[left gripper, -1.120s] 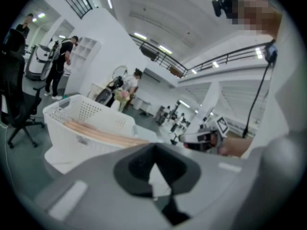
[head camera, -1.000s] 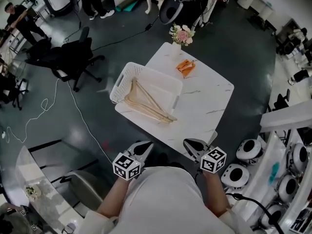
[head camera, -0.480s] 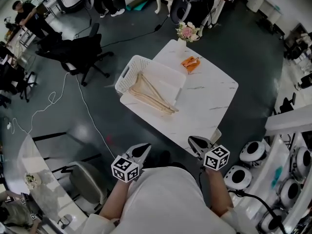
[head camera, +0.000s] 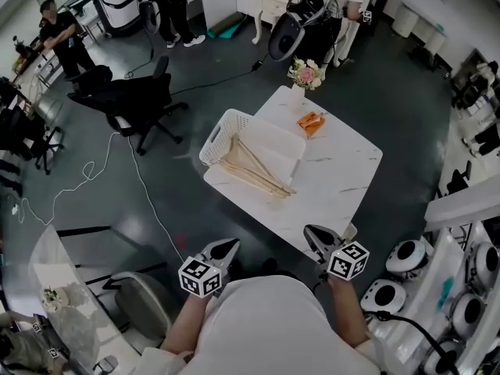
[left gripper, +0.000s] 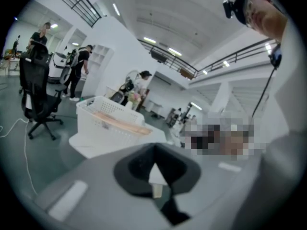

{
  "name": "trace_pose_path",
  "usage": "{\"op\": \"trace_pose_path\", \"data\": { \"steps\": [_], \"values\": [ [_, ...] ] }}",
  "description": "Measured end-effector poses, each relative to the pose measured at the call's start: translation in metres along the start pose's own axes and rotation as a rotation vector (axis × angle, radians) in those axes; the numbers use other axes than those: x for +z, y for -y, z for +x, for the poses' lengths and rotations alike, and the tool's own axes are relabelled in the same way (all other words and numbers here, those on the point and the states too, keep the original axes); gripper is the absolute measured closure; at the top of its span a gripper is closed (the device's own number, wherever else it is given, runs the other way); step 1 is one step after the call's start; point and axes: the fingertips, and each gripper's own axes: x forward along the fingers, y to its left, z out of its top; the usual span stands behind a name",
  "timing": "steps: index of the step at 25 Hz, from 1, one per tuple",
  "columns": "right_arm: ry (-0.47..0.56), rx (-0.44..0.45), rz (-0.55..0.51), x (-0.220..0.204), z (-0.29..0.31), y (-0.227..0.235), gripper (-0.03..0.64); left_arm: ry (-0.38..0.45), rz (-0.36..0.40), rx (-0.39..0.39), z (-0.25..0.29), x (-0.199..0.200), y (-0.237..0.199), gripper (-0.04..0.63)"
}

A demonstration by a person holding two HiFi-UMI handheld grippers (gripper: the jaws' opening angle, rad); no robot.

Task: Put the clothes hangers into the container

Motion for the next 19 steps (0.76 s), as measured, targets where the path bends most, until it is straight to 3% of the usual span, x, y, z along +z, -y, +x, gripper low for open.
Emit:
{"op": "trace_pose_path", "data": {
  "steps": [19],
  "values": [
    [-0.026,-0.024,-0.006,0.006,0.032,-0.009,0.615,-0.006,0.018,-0.019,-0.004,0.022,-0.028,0.592]
  ]
}}
